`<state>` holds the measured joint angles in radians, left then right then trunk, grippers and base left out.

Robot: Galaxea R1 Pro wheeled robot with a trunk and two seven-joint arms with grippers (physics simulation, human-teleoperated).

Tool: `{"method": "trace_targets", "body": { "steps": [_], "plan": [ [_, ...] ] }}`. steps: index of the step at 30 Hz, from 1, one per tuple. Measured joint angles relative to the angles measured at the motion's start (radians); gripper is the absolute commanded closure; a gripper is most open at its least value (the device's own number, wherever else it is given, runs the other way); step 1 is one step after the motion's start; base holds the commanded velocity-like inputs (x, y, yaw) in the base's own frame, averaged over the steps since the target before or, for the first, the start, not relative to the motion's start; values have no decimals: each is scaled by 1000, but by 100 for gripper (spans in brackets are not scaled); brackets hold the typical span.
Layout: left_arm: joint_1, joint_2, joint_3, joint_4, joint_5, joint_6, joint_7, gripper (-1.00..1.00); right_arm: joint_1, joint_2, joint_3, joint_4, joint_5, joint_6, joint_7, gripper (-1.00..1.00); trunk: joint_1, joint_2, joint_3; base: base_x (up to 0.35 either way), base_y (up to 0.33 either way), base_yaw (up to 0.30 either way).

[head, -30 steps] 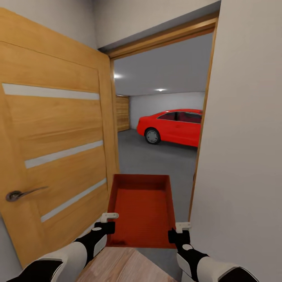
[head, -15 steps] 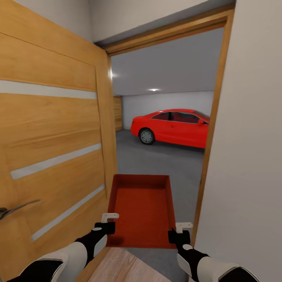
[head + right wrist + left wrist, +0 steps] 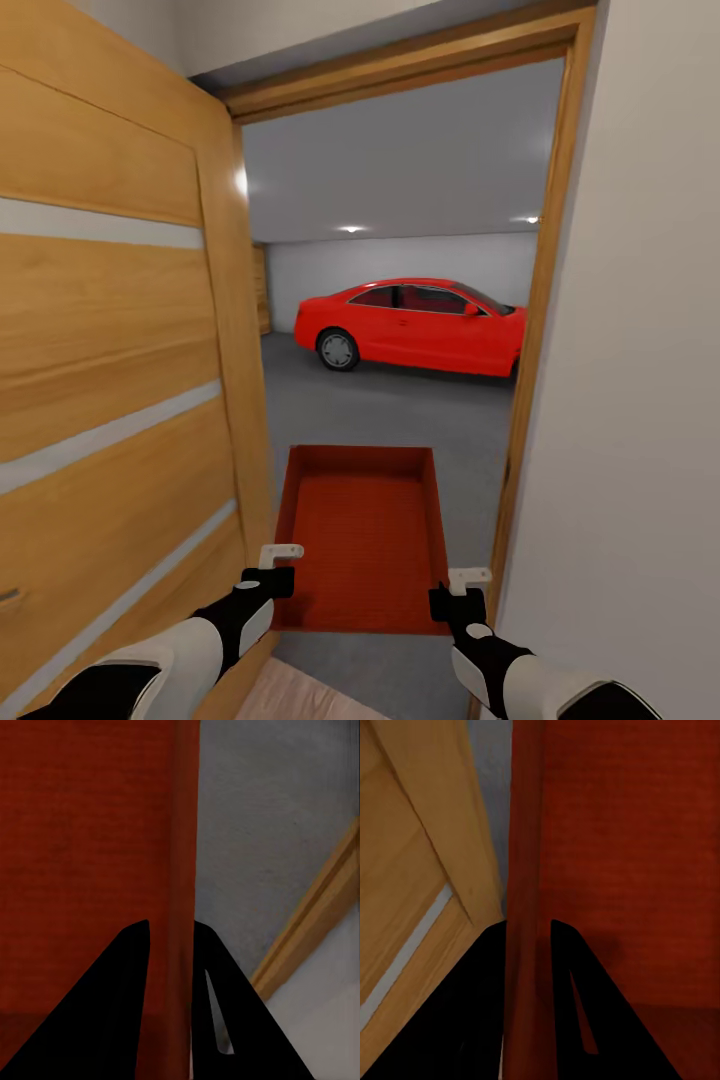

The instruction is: Move the two storage containers from the living room to the garage. In the garage, place one container on the floor and stack the other container on top of it (either order is fine).

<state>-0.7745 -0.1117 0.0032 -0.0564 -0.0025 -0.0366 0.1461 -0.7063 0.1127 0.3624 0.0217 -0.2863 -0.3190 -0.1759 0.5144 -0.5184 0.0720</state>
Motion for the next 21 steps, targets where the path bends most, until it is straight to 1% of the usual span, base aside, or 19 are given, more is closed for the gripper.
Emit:
{"method": "trace_targets", "body": {
  "steps": [15, 17, 21],
  "plan": [
    [0, 0, 0, 0, 0, 0, 0, 100, 0, 0, 0, 0, 0, 0, 0, 100, 0, 0, 0, 290, 216, -281],
    [0, 0, 0, 0, 0, 0, 0, 100, 0, 0, 0, 0, 0, 0, 0, 100, 0, 0, 0, 290, 216, -187],
    [0, 0, 1, 0, 0, 0, 0, 100, -1, 0, 0, 0, 0, 1, 0, 100, 0, 0, 0, 290, 216, -56]
  ]
}}
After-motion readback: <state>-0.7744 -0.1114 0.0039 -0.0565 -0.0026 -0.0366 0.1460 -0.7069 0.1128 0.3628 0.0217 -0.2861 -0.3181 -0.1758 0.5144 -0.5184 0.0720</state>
